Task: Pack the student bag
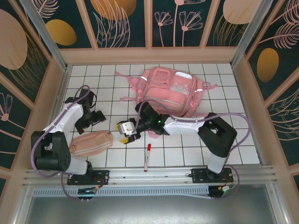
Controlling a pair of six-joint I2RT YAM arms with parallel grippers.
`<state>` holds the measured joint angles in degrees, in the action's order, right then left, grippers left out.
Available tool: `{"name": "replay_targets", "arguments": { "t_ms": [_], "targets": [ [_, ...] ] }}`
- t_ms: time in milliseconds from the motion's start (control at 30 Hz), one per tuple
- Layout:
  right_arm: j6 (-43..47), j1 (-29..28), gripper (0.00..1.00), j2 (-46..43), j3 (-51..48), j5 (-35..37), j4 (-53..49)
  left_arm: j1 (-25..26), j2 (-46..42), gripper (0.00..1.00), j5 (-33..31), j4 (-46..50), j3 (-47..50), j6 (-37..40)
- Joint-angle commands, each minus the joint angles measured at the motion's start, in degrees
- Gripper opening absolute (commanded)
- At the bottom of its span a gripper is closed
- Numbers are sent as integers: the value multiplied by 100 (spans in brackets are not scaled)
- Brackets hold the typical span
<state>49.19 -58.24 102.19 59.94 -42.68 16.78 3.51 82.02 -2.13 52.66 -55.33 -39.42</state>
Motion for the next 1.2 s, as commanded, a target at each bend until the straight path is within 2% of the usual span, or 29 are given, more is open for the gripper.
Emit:
{"name": "replay_targets", "arguments": {
  "t_ms": [0, 200, 233, 267, 333, 400, 433, 467, 500, 600, 733, 833, 967, 1000, 1033, 1100, 1167],
  "targets": [
    [-373, 49, 57, -49, 63, 125, 858, -34, 12, 99, -4, 51, 331, -384],
    [126, 173, 57, -352, -77, 291, 245, -91, 592, 98, 365, -736, 953, -807],
    [110, 213, 57, -409, -110, 322, 222, -95, 689, 96, 395, -812, 996, -826],
    [82, 267, 57, -482, -149, 355, 200, -95, 778, 90, 422, -866, 1034, -855],
    [-22, 366, 57, -597, -198, 383, 154, -96, 809, 72, 487, -954, 1060, -785],
    [-127, 486, 56, -667, -211, 312, 28, -94, 688, 35, 368, -937, 961, -615],
    [-186, 546, 56, -685, -200, 252, -31, -88, 633, 19, 287, -883, 852, -480],
    [-250, 613, 56, -693, -161, 184, -125, -91, 567, 7, 241, -811, 702, -325],
    [-327, 673, 56, -703, -113, 126, -196, -85, 499, 0, 282, -753, 564, -153],
    [-1059, 810, 56, -699, -33, 514, 67, -87, 289, 0, 760, -690, 236, 232],
    [-2646, 934, 57, -697, 86, 1344, 577, -32, -29, 0, 1570, -837, -3, 200],
    [-4000, 1090, 57, -585, 241, 1239, 673, 220, -91, 0, 1824, -895, -540, 232],
    [-6805, 1515, 59, -326, 256, 698, 1411, 837, -46, 0, 2062, -1234, -1260, 285],
    [-7213, 1588, 67, -263, 288, 499, 1476, 992, -20, 0, 2113, -1331, -1392, 235],
    [-7507, 1633, 96, -219, 343, 344, 1454, 1095, 0, 0, 2143, -1433, -1517, 104],
    [-7282, 1565, 99, -274, 380, 315, 1207, 1167, 11, 0, 2273, -1668, -1606, -234],
    [-6788, 1451, 99, -349, 349, 733, 810, 1178, 46, 0, 2351, -1791, -1684, -518]
  ]
}}
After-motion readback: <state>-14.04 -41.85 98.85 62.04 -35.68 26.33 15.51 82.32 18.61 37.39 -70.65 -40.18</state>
